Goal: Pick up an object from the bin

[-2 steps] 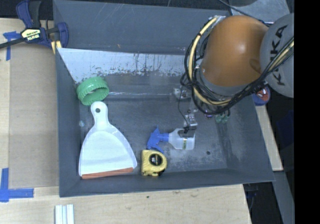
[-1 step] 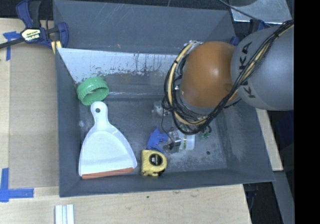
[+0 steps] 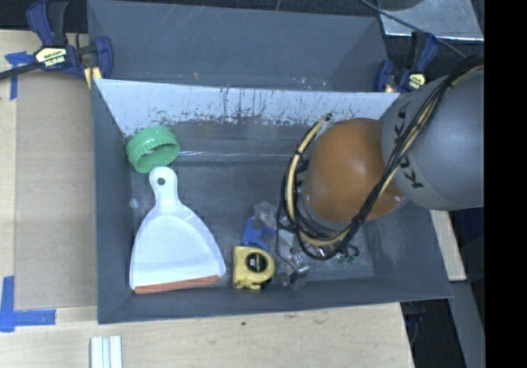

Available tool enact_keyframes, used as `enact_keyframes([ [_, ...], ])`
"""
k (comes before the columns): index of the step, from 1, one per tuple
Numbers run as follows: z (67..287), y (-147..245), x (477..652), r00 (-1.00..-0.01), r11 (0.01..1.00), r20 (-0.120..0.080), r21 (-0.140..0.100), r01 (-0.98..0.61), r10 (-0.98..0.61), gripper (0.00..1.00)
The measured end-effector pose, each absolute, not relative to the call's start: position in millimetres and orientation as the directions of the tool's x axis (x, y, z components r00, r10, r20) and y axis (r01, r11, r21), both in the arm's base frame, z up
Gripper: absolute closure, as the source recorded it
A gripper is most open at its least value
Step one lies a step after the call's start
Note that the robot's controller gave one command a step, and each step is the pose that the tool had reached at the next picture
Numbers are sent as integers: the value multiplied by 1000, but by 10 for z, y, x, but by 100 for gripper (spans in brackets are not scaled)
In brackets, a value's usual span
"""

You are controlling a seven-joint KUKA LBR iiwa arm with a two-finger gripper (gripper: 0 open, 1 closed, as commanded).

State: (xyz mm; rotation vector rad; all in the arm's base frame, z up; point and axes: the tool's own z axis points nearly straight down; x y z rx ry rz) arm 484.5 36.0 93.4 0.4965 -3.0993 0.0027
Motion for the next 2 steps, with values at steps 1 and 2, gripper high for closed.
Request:
enact_keyframes([
  [1, 952, 366, 4863, -950, 950, -2, -2, -311, -311, 0],
  [2, 952, 366, 4863, -950, 950, -2, -2, -311, -311, 0],
])
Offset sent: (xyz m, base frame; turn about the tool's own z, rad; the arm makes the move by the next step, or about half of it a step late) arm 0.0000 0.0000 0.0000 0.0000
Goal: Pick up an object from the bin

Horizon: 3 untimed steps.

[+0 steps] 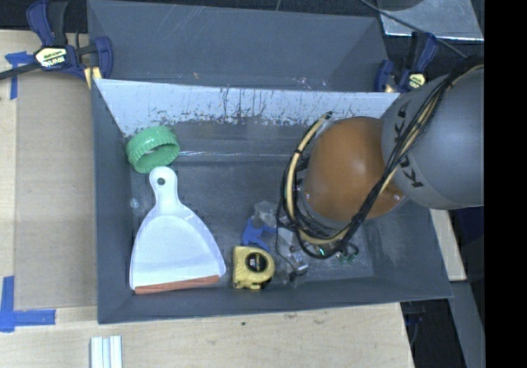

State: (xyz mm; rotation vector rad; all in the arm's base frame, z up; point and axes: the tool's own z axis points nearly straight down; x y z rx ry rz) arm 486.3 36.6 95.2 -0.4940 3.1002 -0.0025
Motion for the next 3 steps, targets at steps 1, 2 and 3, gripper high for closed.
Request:
enact_keyframes([
  [1, 951, 366, 4863, -951, 951, -2, -2, -310, -310, 0],
  [2, 705, -107, 5053, -941, 941, -11, -5, -338, -338, 0],
  [3, 717, -81, 5051, -941, 941, -11, -3, -338, -338, 100],
])
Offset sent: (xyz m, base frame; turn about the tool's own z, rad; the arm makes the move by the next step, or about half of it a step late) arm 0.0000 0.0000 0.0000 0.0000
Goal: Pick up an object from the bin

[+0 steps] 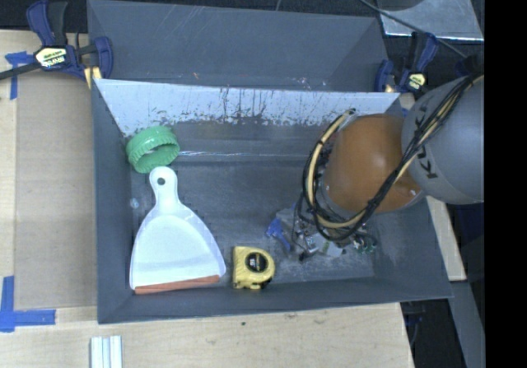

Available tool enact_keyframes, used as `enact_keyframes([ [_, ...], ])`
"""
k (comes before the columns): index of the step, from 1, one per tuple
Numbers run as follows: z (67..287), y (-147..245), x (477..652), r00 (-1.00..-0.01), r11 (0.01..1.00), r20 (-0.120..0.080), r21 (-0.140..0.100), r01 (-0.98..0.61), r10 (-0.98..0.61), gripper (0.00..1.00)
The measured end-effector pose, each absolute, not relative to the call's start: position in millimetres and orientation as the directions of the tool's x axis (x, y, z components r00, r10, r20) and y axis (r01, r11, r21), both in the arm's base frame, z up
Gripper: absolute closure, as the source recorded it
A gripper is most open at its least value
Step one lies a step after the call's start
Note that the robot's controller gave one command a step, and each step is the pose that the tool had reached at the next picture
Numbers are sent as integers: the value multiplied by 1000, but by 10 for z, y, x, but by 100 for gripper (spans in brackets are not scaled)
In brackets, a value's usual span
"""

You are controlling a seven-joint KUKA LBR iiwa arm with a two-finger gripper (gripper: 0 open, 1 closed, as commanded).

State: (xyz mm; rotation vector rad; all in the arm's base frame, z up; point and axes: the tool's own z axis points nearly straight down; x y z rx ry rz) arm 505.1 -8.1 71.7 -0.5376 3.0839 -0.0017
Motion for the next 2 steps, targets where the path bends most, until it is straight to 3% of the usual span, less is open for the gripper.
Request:
enact_keyframes([
  [1, 1086, -320, 5353, -780, 780, -15, -10, -625, -625, 100],
  [2, 2577, -675, 5999, -787, 788, -25, -21, -616, -616, 100],
])
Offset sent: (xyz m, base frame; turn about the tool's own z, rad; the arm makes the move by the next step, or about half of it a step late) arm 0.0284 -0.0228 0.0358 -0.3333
